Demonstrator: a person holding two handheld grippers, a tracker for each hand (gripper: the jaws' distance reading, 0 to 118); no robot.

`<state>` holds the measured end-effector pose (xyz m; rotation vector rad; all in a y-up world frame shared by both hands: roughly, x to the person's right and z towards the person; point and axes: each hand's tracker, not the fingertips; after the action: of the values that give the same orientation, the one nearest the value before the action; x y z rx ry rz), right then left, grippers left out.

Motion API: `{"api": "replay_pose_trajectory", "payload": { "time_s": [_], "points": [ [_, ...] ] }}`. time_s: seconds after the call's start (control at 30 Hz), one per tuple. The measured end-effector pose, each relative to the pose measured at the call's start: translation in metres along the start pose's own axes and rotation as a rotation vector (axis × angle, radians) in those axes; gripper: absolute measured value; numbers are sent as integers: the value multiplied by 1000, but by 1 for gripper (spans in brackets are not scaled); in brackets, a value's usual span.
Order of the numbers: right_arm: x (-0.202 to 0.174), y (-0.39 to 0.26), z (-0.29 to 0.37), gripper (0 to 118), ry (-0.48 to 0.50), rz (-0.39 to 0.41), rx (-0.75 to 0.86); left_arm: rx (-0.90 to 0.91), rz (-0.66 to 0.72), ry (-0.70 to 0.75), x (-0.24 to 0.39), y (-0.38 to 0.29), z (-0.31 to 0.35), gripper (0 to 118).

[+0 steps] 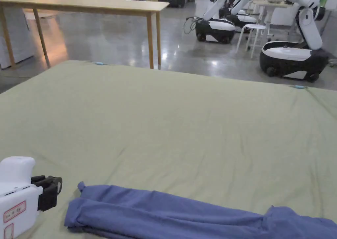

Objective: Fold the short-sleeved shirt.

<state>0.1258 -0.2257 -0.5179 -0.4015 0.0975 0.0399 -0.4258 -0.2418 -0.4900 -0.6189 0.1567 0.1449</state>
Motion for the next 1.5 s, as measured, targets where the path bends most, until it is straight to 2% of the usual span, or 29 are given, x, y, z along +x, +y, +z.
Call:
{"api": "replay_pose_trajectory", "payload": {
  "time_s": [0.13,0.23,0.37,0.57,0.63,0.67,0.73,0.77,0.8,1.0,1.03,1.07,1.13,1.17,1.2,1.33,1.5],
  "points": [
    [-32,9,7,1,-33,47,81,-94,165,-173,-26,3,-18,4],
    [-49,12,8,1,-30,73,101,-248,315,-341,-46,3,-47,4],
    [-63,14,9,1,14,59,101,-358,321,-424,-61,9,-83,4],
    [-73,13,8,1,42,41,79,-495,443,-571,-80,22,-121,7],
    [-73,12,8,1,41,44,68,-512,397,-561,-81,26,-125,12],
    [-72,12,8,1,44,39,66,-521,379,-564,-83,26,-128,19],
    [-71,11,7,1,52,23,53,-585,398,-645,-84,23,-136,83],
    [-71,11,6,1,50,19,48,-605,405,-663,-81,18,-140,105],
    [-71,11,5,1,54,15,45,-609,422,-658,-81,16,-144,107],
    [-72,13,4,1,48,18,45,-658,461,-733,-69,0,-165,106],
    [-72,13,4,1,47,18,44,-658,475,-751,-67,1,-167,104],
    [-71,14,4,1,49,18,44,-664,486,-769,-64,1,-170,98],
    [-70,15,3,1,50,15,45,-703,450,-739,-59,2,-174,48],
    [-70,14,4,1,52,13,45,-707,444,-681,-60,3,-175,22],
    [-70,14,4,1,54,10,45,-720,430,-639,-60,2,-177,17],
    [-68,14,6,1,66,13,42,-651,419,-651,-56,5,-162,8],
    [-62,18,7,1,83,23,52,-584,422,-593,-68,27,-127,8]
  ]
}}
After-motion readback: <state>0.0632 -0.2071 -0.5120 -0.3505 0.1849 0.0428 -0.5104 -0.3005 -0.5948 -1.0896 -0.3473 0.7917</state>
